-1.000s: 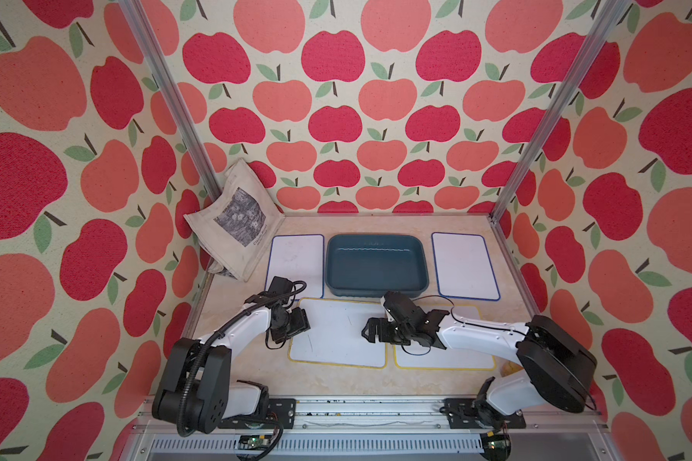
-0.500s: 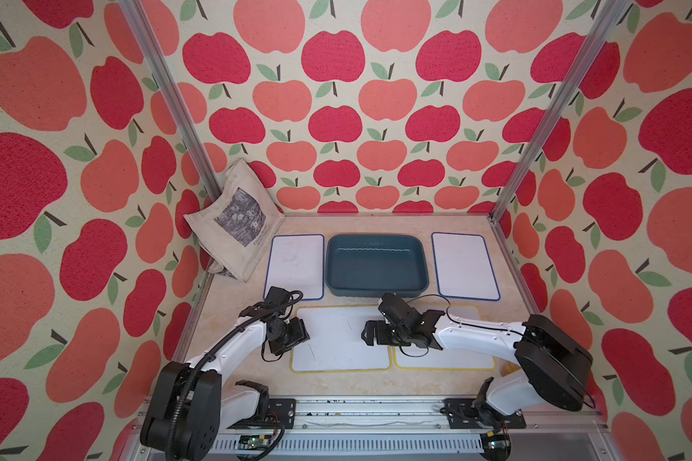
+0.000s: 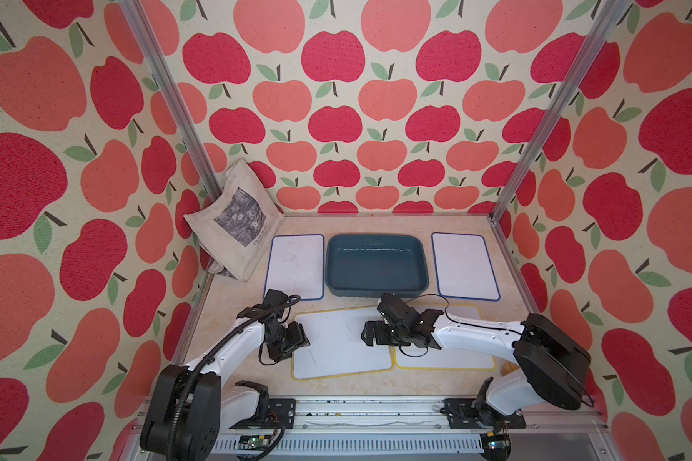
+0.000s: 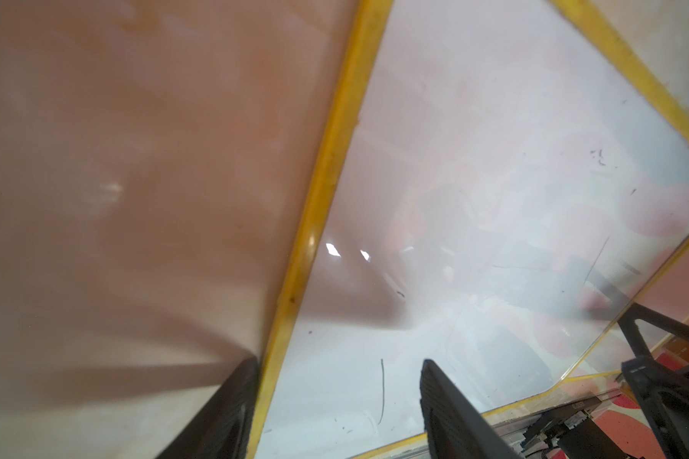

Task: Put the whiteboard into the storage box
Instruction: Pick up the whiteboard at the center of the board.

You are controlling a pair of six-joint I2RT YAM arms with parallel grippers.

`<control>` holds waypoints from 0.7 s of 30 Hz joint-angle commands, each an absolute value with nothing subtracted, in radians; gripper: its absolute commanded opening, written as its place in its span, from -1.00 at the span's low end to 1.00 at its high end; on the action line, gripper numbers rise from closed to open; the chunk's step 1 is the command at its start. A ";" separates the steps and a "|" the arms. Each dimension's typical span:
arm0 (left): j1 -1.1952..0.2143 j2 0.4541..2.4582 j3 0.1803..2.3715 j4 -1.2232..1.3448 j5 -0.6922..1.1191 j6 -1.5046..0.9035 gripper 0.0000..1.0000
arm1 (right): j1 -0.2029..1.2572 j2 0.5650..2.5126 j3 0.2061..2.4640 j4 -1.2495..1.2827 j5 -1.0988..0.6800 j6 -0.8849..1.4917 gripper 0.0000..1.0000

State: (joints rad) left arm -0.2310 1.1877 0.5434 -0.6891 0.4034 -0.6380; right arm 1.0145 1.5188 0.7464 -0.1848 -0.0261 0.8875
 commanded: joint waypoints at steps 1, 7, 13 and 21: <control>-0.233 1.213 0.561 -0.620 0.527 -0.638 0.34 | 1.060 1.590 0.739 -0.188 -0.199 0.887 0.98; -0.214 1.230 0.554 -0.586 0.561 -0.640 0.29 | 1.071 1.606 0.759 -0.187 -0.208 0.876 0.98; -0.213 1.185 0.574 -0.572 0.670 -0.619 0.26 | 1.072 1.625 0.770 -0.178 -0.223 0.869 0.98; -0.207 1.131 0.620 -0.639 0.713 -0.593 0.01 | 1.072 1.643 0.786 -0.143 -0.255 0.858 0.97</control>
State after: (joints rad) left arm -0.1905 1.1656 0.5510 -0.7387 0.4297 -0.5919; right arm 1.0222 1.5608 0.8024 -0.2481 -0.0185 0.8642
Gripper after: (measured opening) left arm 0.515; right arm 0.987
